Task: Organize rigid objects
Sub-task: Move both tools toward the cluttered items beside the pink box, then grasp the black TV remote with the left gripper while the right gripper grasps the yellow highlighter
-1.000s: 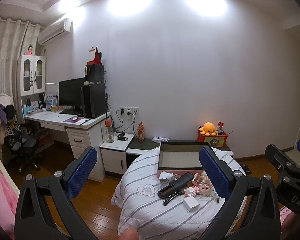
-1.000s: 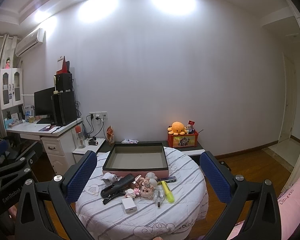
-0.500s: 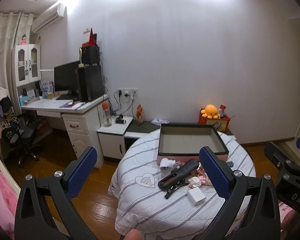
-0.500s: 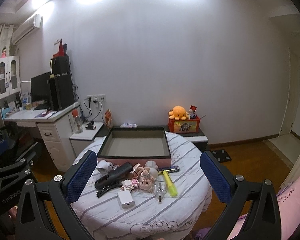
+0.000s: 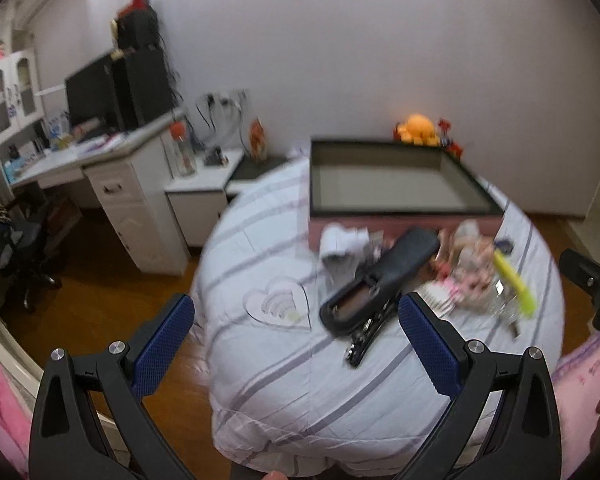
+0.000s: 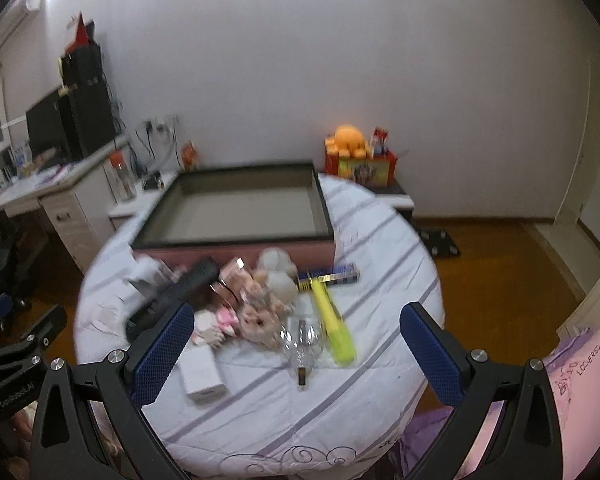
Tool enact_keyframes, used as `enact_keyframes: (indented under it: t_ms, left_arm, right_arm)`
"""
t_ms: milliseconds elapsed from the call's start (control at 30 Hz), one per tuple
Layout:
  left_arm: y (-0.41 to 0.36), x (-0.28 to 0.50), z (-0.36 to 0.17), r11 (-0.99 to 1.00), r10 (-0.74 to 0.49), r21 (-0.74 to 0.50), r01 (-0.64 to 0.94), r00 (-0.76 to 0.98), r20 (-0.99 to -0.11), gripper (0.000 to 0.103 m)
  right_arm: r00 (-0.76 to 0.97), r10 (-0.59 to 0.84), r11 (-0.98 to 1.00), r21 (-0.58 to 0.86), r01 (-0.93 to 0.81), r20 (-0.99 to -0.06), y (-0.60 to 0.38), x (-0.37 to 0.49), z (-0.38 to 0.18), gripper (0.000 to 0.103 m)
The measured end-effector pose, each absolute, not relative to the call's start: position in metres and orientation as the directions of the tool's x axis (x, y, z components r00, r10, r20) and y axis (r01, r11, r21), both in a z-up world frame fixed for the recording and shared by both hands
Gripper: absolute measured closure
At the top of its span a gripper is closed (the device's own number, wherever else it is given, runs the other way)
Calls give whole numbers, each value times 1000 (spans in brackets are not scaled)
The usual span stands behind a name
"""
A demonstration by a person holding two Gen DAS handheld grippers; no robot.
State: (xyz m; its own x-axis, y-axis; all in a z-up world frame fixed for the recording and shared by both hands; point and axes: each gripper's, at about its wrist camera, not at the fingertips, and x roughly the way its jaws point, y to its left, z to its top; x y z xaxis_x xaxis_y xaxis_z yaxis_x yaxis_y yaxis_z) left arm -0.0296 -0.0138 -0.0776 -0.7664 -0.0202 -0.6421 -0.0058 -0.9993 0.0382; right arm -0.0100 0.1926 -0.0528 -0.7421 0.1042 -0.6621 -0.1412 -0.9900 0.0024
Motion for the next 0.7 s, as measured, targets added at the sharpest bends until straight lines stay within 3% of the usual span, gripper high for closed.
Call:
enact_keyframes:
  t_ms: [267, 700]
  left_arm:
    - [-7, -69, -120, -996, 61, -2, -84, -708, -704, 0]
    - [34, -123, -148, -979, 117, 19, -205, -630, -768, 0]
  right_arm:
    - [-650, 104, -986, 6, -165, -753, 217, -38, -104, 0]
    - [-603, 109, -988, -18, -155, -790, 232, -74, -128, 0]
